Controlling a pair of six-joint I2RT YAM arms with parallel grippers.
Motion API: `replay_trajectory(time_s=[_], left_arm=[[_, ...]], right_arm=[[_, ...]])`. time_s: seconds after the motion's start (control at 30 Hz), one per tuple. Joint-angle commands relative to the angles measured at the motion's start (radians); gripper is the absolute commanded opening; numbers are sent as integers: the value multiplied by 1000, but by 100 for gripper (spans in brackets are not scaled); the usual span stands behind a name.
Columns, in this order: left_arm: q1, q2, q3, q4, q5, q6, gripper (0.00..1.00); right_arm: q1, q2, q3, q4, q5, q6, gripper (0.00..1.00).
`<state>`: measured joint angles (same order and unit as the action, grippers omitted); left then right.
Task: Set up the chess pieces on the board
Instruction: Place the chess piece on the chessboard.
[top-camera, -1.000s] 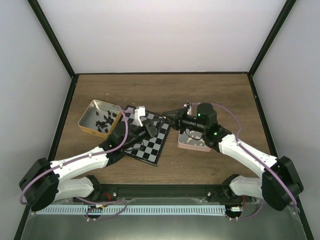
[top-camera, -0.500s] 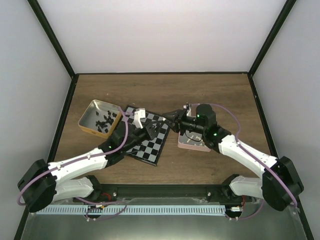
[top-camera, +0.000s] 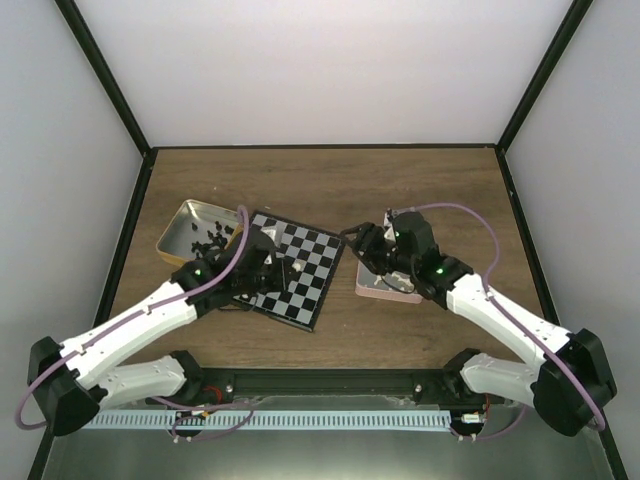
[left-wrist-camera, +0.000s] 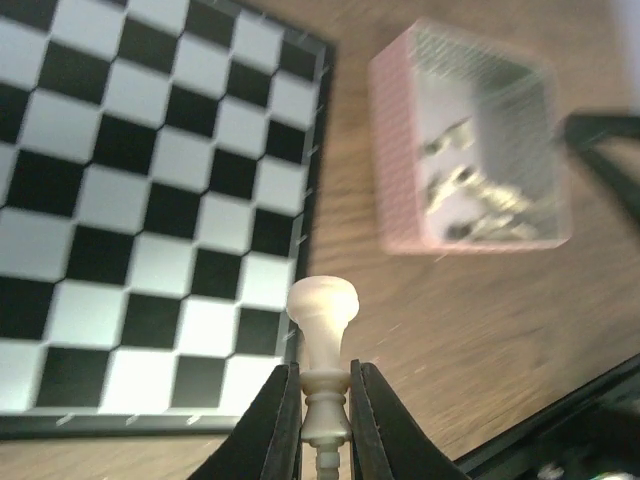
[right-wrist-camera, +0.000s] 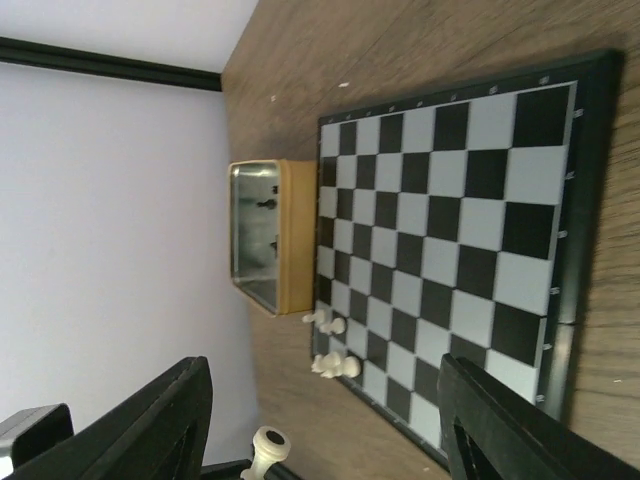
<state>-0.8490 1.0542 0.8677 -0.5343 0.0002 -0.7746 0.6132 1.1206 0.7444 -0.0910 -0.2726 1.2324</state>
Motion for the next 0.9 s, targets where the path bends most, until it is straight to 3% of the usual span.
replay_trajectory(time_s=[0.0, 0.43, 0.73, 0.87], left_arm=[[31, 103, 96, -432, 67, 177, 4], [40, 474, 221, -556, 35, 393, 4], [124, 535, 250, -622, -19, 457, 5], [143, 535, 267, -610, 34, 477, 5]], right_arm=[[4, -21, -20, -82, 105, -80, 64], [4, -35, -33, -85, 125, -103, 63], [4, -49, -66, -79, 139, -102, 63], [3, -54, -76, -75, 146, -103, 63]])
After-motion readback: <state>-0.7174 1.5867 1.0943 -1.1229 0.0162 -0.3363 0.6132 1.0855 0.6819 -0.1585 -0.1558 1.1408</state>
